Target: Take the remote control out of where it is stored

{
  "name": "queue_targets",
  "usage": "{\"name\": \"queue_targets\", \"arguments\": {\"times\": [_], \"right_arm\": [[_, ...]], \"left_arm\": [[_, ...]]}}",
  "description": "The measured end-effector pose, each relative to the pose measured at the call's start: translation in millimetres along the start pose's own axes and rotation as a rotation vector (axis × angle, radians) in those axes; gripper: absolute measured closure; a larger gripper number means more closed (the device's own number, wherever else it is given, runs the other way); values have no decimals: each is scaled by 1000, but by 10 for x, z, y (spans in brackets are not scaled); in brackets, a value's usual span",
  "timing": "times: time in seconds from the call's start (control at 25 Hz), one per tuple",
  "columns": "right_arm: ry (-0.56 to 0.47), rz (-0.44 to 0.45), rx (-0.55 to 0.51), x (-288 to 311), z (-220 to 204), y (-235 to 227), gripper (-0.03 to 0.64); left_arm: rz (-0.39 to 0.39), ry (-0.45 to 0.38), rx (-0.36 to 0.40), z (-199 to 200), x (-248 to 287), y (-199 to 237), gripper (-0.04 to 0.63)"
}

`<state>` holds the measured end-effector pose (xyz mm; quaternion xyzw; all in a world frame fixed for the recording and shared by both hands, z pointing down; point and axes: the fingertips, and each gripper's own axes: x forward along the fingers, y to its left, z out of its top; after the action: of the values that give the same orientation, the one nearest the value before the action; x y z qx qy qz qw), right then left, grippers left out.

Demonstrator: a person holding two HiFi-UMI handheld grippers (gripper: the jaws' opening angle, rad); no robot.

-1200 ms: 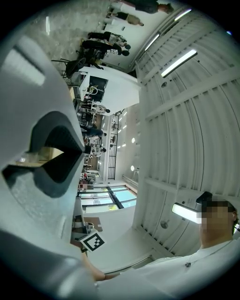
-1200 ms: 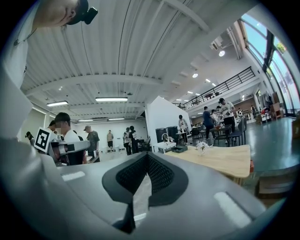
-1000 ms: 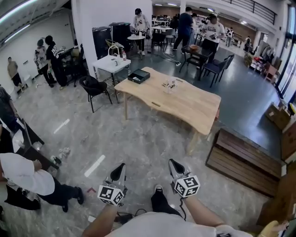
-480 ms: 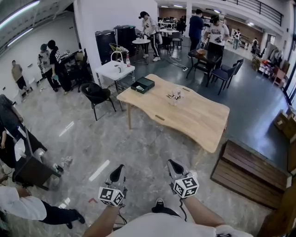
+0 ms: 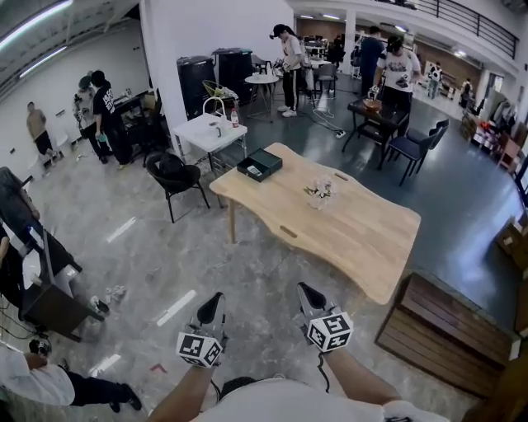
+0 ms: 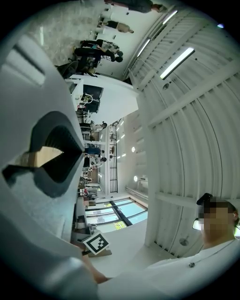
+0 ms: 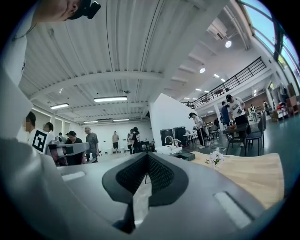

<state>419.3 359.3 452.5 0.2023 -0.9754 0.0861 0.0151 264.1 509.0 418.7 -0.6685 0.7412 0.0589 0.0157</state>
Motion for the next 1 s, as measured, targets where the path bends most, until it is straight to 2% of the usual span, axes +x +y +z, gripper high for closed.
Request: {"name": "queue_targets", "arguments": {"times": [0.4,0.64,1.0], "right_arm": [[46,47,12,1008,-135,-140,589],[47,7,29,1767,-48,-251,589],[45,-27,21,2948,87,-172,589]], "left_arm": [[47,11,-2,-195,576,763,595],[14,12,-6,-158,1130,1415,595],[-42,14,-16,-81,1752,2451,595]]}}
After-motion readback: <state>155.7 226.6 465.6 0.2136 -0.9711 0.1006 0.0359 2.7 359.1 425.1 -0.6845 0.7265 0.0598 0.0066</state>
